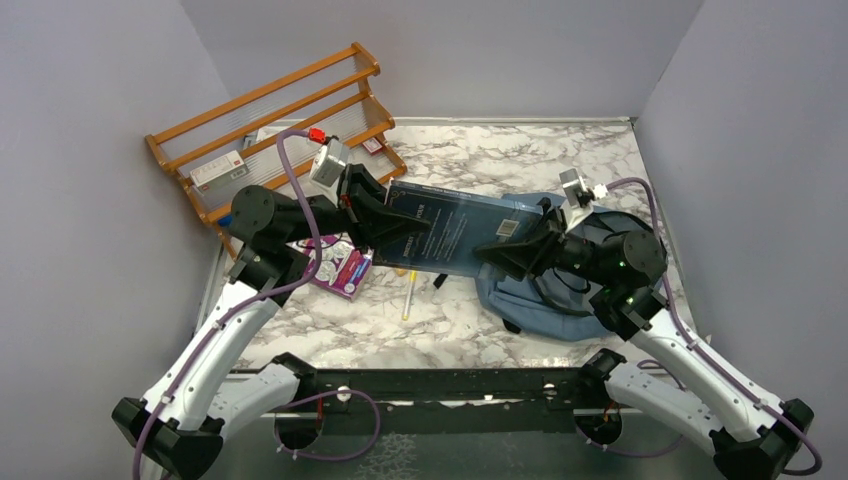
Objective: Pack the student bag
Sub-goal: Pick up the book from the center of the board.
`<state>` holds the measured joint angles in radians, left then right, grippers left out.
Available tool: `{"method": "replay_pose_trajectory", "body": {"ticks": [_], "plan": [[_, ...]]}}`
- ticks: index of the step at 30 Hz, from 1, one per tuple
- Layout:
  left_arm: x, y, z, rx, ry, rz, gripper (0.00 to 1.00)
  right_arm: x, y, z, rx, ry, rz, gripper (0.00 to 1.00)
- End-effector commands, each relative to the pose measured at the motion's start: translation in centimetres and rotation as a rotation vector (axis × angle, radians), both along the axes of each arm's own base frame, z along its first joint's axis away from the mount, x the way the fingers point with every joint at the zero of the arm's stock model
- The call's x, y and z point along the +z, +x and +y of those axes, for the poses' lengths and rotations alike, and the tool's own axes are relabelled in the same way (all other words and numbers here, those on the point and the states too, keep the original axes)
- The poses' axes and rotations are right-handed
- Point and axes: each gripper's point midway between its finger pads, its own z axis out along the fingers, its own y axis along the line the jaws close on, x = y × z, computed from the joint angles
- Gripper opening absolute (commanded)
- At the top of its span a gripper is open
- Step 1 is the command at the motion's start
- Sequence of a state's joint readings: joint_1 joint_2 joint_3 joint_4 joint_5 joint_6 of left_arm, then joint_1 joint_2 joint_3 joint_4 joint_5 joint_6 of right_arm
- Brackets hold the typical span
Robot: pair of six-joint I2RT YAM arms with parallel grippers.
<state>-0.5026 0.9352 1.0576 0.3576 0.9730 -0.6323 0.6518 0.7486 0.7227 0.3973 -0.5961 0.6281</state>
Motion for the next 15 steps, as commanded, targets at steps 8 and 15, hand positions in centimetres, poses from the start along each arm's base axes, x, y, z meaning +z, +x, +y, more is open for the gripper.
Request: {"method": "replay_pose_trajectory", "body": {"ticks": [8,15], "plan": [[2.5,1.0,0.1,0.068,-0.107,-0.026,0.02,2.7,-1.9,0.0,0.085,0.031,-0.088,0.12],[1.1,2.7,-0.5,0.09,-0.087,0.03,0.65,2.7,-0.7,-1.5,-0.068,-0.027,-0.082,0.01]]}}
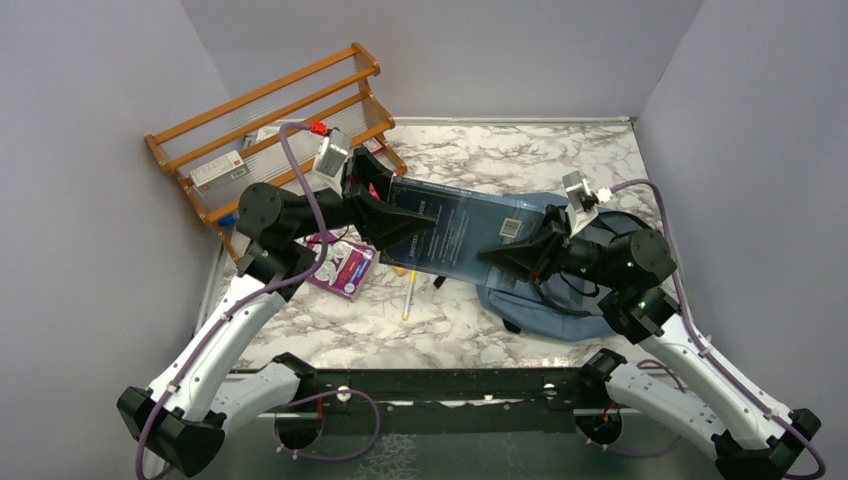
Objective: Pack the student bag
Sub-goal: Pick up the book from the center of the board, then move the student bag to the center of the board.
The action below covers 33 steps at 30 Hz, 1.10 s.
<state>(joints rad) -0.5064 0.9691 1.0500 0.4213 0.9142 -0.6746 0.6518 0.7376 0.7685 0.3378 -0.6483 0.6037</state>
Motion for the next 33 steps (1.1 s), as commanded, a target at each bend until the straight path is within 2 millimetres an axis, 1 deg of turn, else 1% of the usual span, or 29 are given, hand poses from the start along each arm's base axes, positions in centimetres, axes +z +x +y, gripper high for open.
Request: {"method": "replay_pose_trajectory", "body": {"ticks": [1,3,6,10,12,15,16,19,22,24,26,28,30,33], "plan": [[0.5,1.5,-0.1,0.065,-0.042,0.007,0.74,1.8,0.8,-1.6,-0.134,-0.009,-0.051,0.01],[-0.1,2.2,-0.1,0.094,-0.025,0.024,0.85,1.5,1.4,-2.1,-0.186,-0.031,-0.046,0.01],[-1.2,4.1,0.0,0.191,0.032,0.071,0.94,1.0,2.7,-2.9,-0.278,-0.079,-0.018,0.01],[-3.5,7.2,1.1,0.381,0.143,0.141,0.98,-0.5,4.9,-4.0,-0.404,-0.176,0.051,0.01],[-4.8,8.5,1.9,0.463,0.19,0.183,0.99,-1.4,6.7,-4.9,-0.508,-0.226,0.11,0.01],[-6.9,9.8,2.5,0.538,0.244,0.252,0.99,-3.0,9.5,-7.2,-0.71,-0.295,0.213,0.01],[-9.7,11.0,2.8,0.593,0.295,0.342,0.99,-4.9,12.0,-10.2,-0.925,-0.401,0.299,0.0],[-12.4,11.9,2.5,0.607,0.331,0.418,0.99,-5.6,13.4,-12.0,-1.052,-0.482,0.306,0.01],[-14.6,12.6,1.6,0.61,0.383,0.449,0.99,-5.1,14.5,-13.4,-1.149,-0.53,0.282,0.01],[-15.5,12.7,0.8,0.616,0.41,0.453,0.99,-5.1,15.6,-14.5,-1.22,-0.568,0.273,0.01],[-16.2,12.7,-0.5,0.606,0.435,0.459,0.99,-5.3,17.1,-15.9,-1.271,-0.599,0.275,0.01],[-17.1,12.5,-2.0,0.596,0.466,0.465,0.99,-5.7,18.9,-17.7,-1.292,-0.603,0.312,0.01],[-17.8,12.4,-3.5,0.59,0.492,0.463,0.99,-6.0,20.7,-20.1,-1.306,-0.579,0.358,0.01],[-18.5,12.5,-5.5,0.601,0.514,0.467,0.98,-5.7,22.6,-23.5,-1.356,-0.532,0.406,0.01]]}}
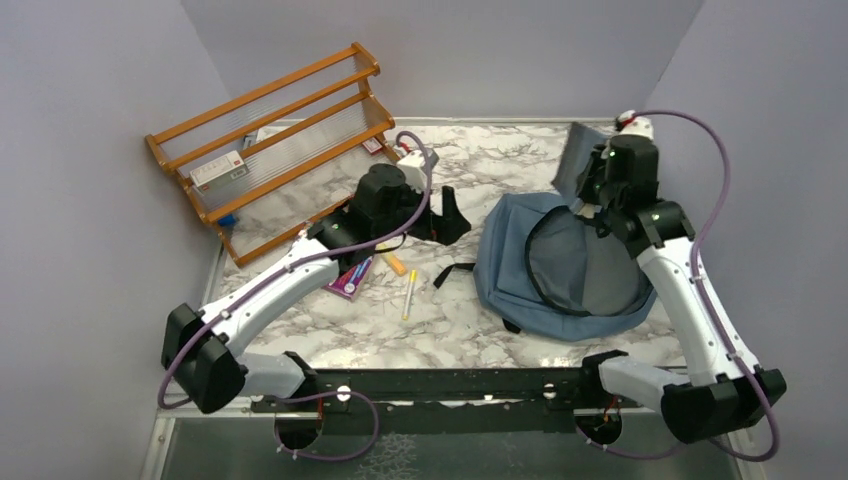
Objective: Pack the student bag
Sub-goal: Move the student bag to the center of the board.
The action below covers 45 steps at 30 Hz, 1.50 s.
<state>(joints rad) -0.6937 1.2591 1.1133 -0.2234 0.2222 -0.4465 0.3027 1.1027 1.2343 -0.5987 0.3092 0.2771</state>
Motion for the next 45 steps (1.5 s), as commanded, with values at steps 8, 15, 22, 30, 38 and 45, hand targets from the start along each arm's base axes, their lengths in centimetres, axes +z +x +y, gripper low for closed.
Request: {"method": "replay_pose_trajectory", "body": {"ticks": [8,15,22,30,38,45], "plan": [[-3.6,1.9,-8.3,0.086,0.14,-0.005,0.97,6.5,3.0,-7.6,-0.138,0.194,-0.178,0.01],[-9.9,5.2,-7.6,0.204,0.358,0.031,0.97,8.1,-0.1,-5.8,-0.028,0.196,-0.212,0.01],[-14.0,6.4,-8.5,0.166,0.454,0.073,0.91,8.3,-2.9,-3.6,0.081,0.236,-0.211,0.01],[-17.8,5.3,-9.7,0.056,0.493,0.136,0.71,6.7,-5.0,-2.3,0.142,0.259,-0.172,0.01],[-20.2,6.9,-7.4,0.011,0.515,0.192,0.25,5.5,-6.8,-1.5,0.186,0.258,-0.14,0.01],[-19.4,11.6,-5.7,-0.018,0.538,0.123,0.07,3.4,-8.5,-1.1,0.192,0.284,-0.095,0.01]]}}
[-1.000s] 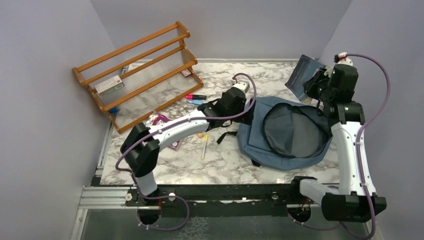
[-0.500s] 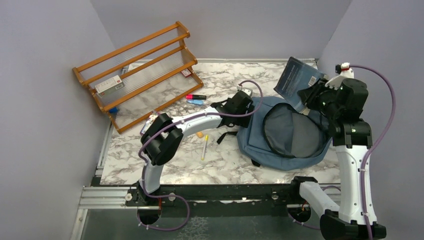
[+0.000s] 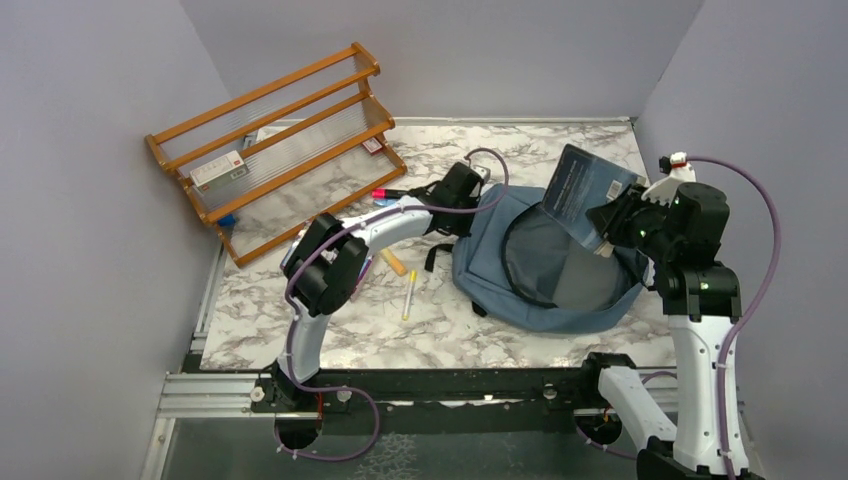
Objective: Pack the student bag
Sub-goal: Move the student bag to the center of the board.
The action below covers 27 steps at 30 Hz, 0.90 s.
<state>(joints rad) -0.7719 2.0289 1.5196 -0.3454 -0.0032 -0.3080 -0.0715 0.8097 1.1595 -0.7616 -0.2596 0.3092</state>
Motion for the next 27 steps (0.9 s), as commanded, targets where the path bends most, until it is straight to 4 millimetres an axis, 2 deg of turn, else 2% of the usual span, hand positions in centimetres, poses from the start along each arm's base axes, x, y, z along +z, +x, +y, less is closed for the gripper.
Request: {"method": "replay_pose_trajectory", "body": {"ticks": [1,4,7,16,18,23,27], "plan": [[0.6,3.7,1.1,-0.081,0.053,-0.067,0.06,1.3,-0.9,1.2,0.061,0.024,-0.073,0.01],[1.1,6.3,1.9,-0.113,0.122,-0.129,0.06,0.8,-1.6,1.8,0.083,0.05,-0.063,0.01],[1.1,8.8,3.6,-0.114,0.219,-0.174,0.05,0.4,-1.9,1.8,0.078,0.053,-0.055,0.01],[1.2,12.7,7.1,-0.052,0.331,-0.224,0.06,0.6,-2.0,-0.6,-0.068,0.018,-0.052,0.01],[1.9,12.9,7.2,-0.037,0.326,-0.236,0.12,0.6,-2.1,-0.8,-0.087,0.02,-0.049,0.01],[5.0,12.5,6.5,-0.021,0.255,-0.261,0.4,0.4,-2.4,-1.3,-0.121,0.021,-0.046,0.01],[8.2,11.6,7.1,0.039,0.215,-0.288,0.51,0.0,-3.0,-2.1,-0.165,-0.002,-0.021,0.01]]}}
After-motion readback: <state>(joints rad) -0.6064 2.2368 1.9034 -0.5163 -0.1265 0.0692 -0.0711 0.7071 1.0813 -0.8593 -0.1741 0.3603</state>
